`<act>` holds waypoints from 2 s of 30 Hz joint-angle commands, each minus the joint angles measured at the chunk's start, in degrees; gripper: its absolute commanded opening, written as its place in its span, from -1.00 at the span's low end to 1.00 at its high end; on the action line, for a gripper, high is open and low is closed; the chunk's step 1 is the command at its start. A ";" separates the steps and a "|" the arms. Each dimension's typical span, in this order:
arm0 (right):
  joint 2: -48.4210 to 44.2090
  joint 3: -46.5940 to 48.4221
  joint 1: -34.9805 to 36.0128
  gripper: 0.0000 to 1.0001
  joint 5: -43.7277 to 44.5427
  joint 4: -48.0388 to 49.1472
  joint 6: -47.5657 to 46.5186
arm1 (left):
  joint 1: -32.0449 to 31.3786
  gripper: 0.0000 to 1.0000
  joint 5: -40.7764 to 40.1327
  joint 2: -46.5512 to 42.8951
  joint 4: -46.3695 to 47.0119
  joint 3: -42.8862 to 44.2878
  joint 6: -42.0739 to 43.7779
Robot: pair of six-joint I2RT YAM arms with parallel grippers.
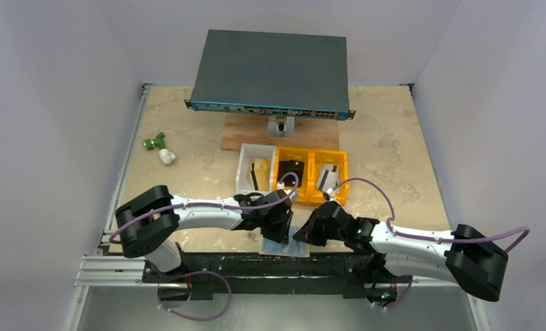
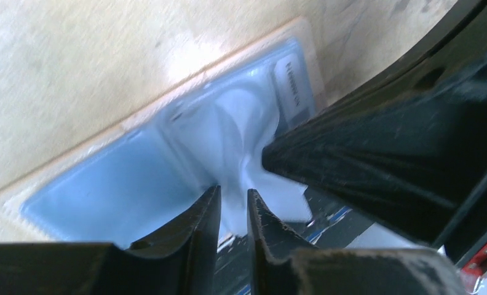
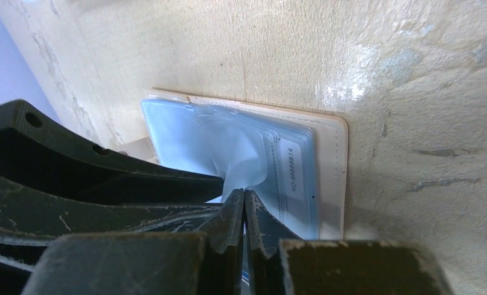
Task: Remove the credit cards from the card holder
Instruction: Remove the credit card from the card holder.
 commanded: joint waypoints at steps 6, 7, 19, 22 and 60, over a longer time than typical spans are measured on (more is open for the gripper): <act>-0.65 4.70 0.55 -1.00 3.62 0.41 -2.11 | -0.06 -0.47 -7.78 -13.47 -14.31 -3.43 0.27; -0.22 5.39 0.74 -1.00 3.72 0.41 -2.60 | 0.19 -0.46 -7.83 -14.75 -15.02 -4.13 -0.03; 11.20 15.47 5.89 -0.68 5.70 -0.08 -5.31 | 2.21 -0.60 -10.58 -21.86 -18.26 -8.74 -1.54; 14.45 17.77 7.61 -0.47 6.15 0.72 -5.65 | 2.30 -0.61 -10.76 -22.82 -18.81 -9.07 -1.53; -10.40 11.00 9.50 0.43 24.01 -25.54 4.98 | -6.91 0.03 -16.96 -8.28 -22.41 11.68 3.57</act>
